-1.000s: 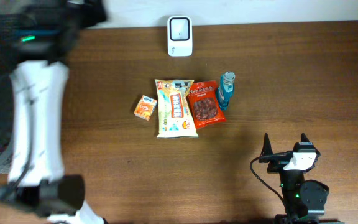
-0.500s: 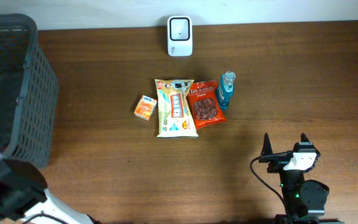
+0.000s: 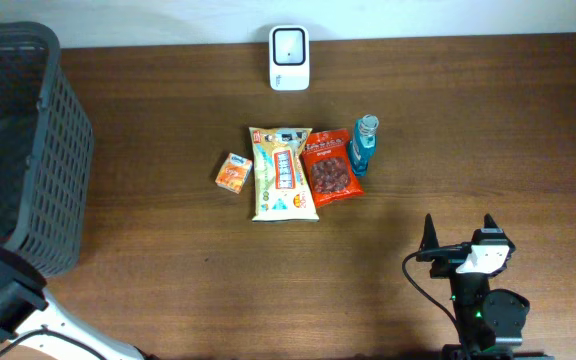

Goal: Scan the item barcode

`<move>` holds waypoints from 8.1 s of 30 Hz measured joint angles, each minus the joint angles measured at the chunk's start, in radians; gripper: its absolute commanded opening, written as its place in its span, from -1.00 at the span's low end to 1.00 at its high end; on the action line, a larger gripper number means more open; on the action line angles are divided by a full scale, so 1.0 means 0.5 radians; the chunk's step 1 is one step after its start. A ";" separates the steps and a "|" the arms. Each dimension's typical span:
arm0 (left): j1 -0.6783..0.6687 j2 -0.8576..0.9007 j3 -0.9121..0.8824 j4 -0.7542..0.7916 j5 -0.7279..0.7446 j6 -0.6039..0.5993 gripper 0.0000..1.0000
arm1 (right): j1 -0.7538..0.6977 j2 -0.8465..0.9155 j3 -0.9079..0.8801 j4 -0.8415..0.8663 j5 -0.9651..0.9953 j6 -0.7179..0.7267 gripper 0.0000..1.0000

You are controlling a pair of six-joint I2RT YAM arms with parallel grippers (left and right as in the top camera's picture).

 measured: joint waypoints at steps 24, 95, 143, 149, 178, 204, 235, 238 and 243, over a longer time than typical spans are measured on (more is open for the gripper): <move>0.012 0.085 -0.499 0.485 0.242 0.211 0.08 | 0.000 0.000 0.000 0.001 0.000 0.001 0.97; -2.306 0.639 0.922 -0.409 0.493 0.916 0.75 | 0.000 0.000 0.000 0.000 0.001 0.000 0.97; -1.435 -0.284 0.793 -0.417 0.774 0.990 0.98 | 0.000 1.353 2.563 -1.385 -1.427 -0.096 0.97; -1.435 -0.284 0.793 -0.417 0.774 0.991 0.98 | 0.000 1.743 2.582 -1.472 -1.669 0.209 0.92; -1.435 -0.284 0.793 -0.417 0.774 0.991 0.98 | 0.888 3.175 2.678 -1.124 0.369 0.753 0.37; -1.435 -0.284 0.793 -0.417 0.774 0.991 0.98 | 0.649 3.468 2.687 -0.900 0.626 0.900 -0.58; -1.435 -0.284 0.793 -0.414 0.774 0.991 0.98 | -0.334 3.847 2.877 -1.804 0.056 0.591 0.28; -1.435 -0.284 0.793 -0.416 0.774 0.991 0.98 | -0.333 3.751 3.216 -2.200 -0.067 0.549 0.31; -1.435 -0.284 0.793 -0.419 0.774 0.991 0.98 | -0.270 3.530 3.133 -2.784 -0.197 0.354 0.28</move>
